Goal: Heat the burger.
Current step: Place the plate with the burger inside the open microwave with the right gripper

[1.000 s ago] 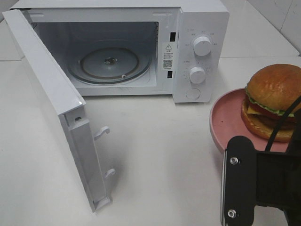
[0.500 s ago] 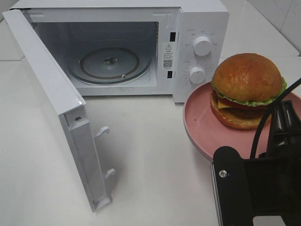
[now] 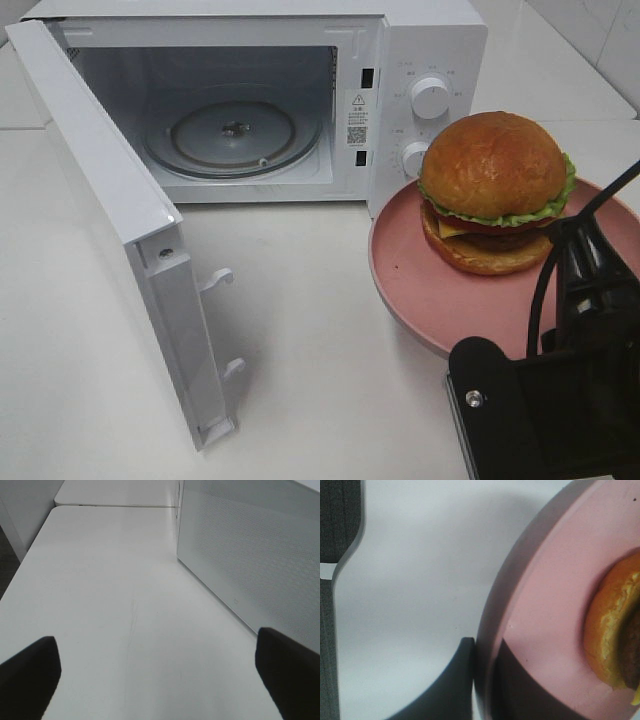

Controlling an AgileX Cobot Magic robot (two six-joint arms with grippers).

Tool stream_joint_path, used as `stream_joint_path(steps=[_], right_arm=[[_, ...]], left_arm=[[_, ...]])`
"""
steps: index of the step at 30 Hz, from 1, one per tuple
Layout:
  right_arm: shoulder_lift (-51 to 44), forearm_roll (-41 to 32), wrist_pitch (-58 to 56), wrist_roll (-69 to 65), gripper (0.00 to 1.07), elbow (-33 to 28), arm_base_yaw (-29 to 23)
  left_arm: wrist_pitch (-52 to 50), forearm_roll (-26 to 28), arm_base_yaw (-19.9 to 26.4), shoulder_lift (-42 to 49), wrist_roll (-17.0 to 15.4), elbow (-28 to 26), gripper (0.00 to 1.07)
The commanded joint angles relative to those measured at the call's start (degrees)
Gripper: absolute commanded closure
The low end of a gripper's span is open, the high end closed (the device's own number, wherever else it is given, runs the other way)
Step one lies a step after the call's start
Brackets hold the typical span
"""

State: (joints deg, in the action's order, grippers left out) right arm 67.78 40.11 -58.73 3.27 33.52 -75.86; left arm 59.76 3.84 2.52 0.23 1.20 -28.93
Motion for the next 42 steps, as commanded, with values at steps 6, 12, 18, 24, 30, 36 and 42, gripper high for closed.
stream_joint_path(steps=[6,12,18,24,30,36,42], right_arm=[[-0.5,3.8,5.3,5.2,1.07,0.1,-0.1],[-0.5,3.8,10.0,9.0,1.07,0.1,1.1],[-0.5,3.7,15.0,14.1,1.07,0.1,7.5],[-0.5,3.4,23.5,24.2,1.07,0.1,16.6],[-0.5,-1.6,29.2,35.1,1.07,0.1,22.7],[-0.5,-9.9,33.5,46.2,1.07,0.1,27.4],[-0.5,-18.1,34.0,58.7,1.07,0.3,32.4]], left_arm=[[-0.5,-0.2,-0.2,1.2,-0.1,0.0,0.04],[-0.5,-0.2,-0.2,1.2,-0.1,0.0,0.04],[-0.5,-0.2,-0.2,1.2,-0.1,0.0,0.04],[-0.5,-0.2,-0.2,1.2,-0.1,0.0,0.04],[-0.5,-0.2,-0.2,1.2,-0.1,0.0,0.04],[-0.5,-0.2,-0.2,1.2,-0.1,0.0,0.04],[-0.5,-0.2,-0.2,1.2,-0.1,0.0,0.04]])
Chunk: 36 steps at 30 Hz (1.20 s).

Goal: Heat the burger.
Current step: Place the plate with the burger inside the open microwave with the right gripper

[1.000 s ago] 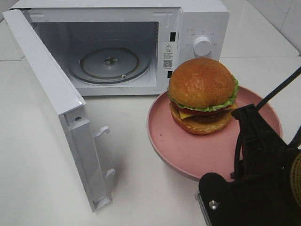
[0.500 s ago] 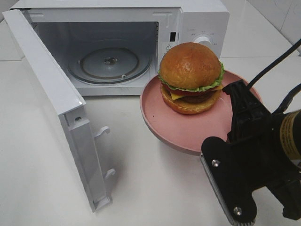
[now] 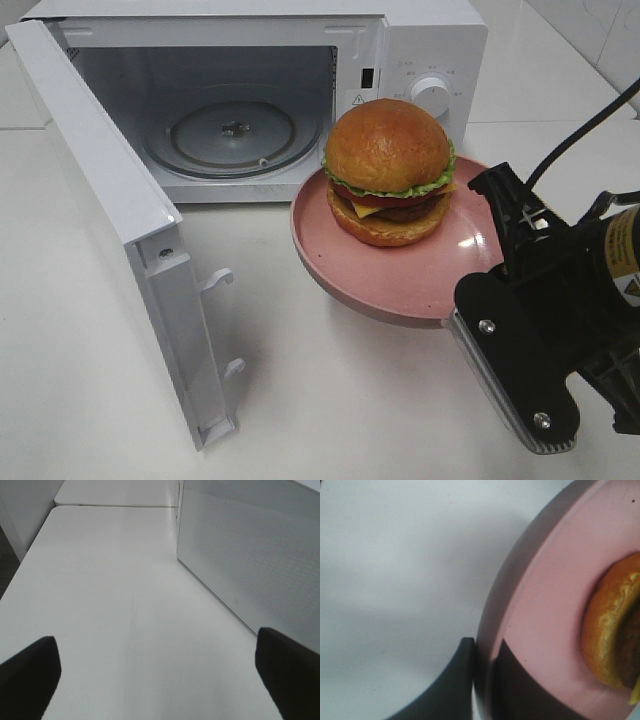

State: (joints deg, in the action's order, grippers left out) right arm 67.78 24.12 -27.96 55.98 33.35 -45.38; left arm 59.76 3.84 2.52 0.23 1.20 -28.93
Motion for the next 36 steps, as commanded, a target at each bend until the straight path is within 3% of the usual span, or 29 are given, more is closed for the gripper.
stream_joint_path(steps=[1,11,19,31,36], right_arm=[[-0.5,-2.1,3.3,6.0,1.07,0.5,1.9],[-0.5,-18.0,5.5,32.7,1.07,0.5,9.4],[-0.5,-25.7,6.8,42.1,1.07,0.5,11.5],[-0.3,-25.6,8.0,42.1,1.07,0.5,11.3],[1.6,-25.6,8.0,42.0,1.07,1.7,8.6]], left_arm=[[-0.5,-0.2,-0.2,1.2,-0.1,0.0,0.04],[-0.5,-0.2,-0.2,1.2,-0.1,0.0,0.04],[-0.5,-0.2,-0.2,1.2,-0.1,0.0,0.04],[-0.5,-0.2,-0.2,1.2,-0.1,0.0,0.04],[-0.5,-0.2,-0.2,1.2,-0.1,0.0,0.04]])
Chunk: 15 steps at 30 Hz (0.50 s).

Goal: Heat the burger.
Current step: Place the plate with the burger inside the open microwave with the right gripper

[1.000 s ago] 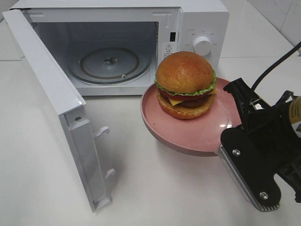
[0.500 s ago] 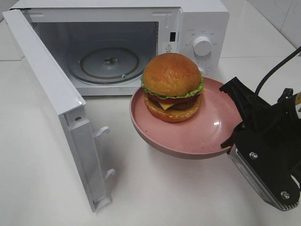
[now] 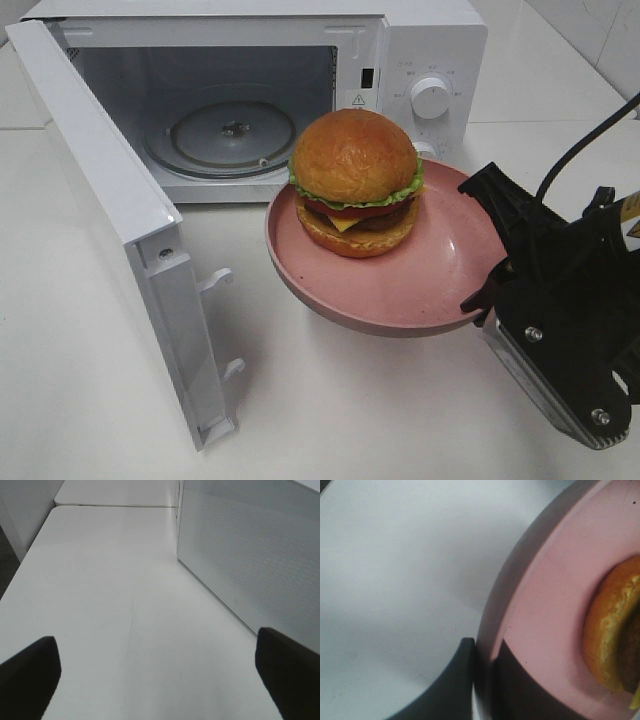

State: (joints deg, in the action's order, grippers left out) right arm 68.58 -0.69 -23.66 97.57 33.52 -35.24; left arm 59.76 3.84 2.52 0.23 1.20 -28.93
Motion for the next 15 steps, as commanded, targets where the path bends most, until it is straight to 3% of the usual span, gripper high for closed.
stream_joint_path(steps=[1,15], right_arm=[[2.5,-0.7,3.7,0.4,1.07,2.6,-2.4],[11.5,-0.7,4.0,0.2,1.07,10.1,-2.9]], left_arm=[[-0.5,-0.2,-0.2,1.2,-0.1,0.0,0.04],[-0.5,-0.2,-0.2,1.2,-0.1,0.0,0.04]])
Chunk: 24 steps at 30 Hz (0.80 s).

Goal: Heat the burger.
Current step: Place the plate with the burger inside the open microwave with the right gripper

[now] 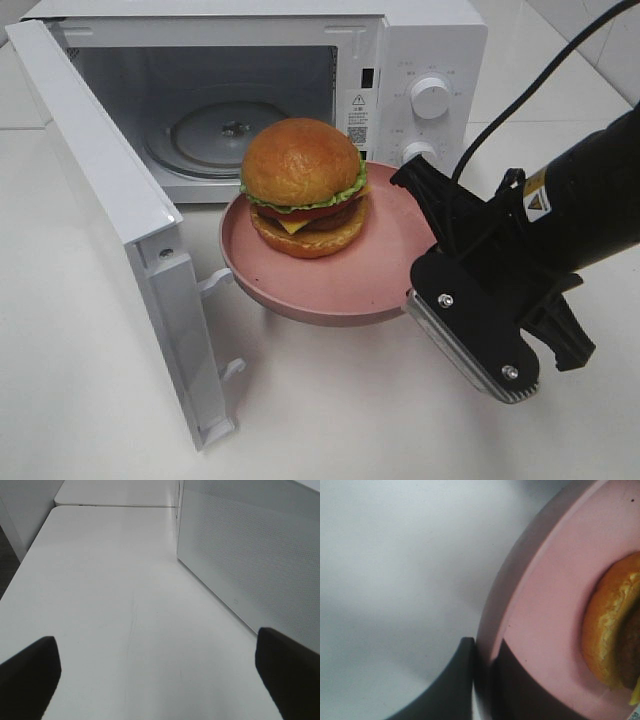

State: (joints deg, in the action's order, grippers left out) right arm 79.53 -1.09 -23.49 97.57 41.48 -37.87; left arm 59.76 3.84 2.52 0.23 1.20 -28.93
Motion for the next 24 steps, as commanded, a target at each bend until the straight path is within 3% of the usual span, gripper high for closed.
stream_joint_path(steps=[1,24], right_arm=[[1.0,-0.3,3.8,0.2,1.07,2.6,-0.2],[12.4,0.4,3.7,0.1,1.07,13.9,-0.2]], left_arm=[[-0.5,-0.2,-0.2,1.2,-0.1,0.0,0.04],[-0.5,-0.2,-0.2,1.2,-0.1,0.0,0.04]])
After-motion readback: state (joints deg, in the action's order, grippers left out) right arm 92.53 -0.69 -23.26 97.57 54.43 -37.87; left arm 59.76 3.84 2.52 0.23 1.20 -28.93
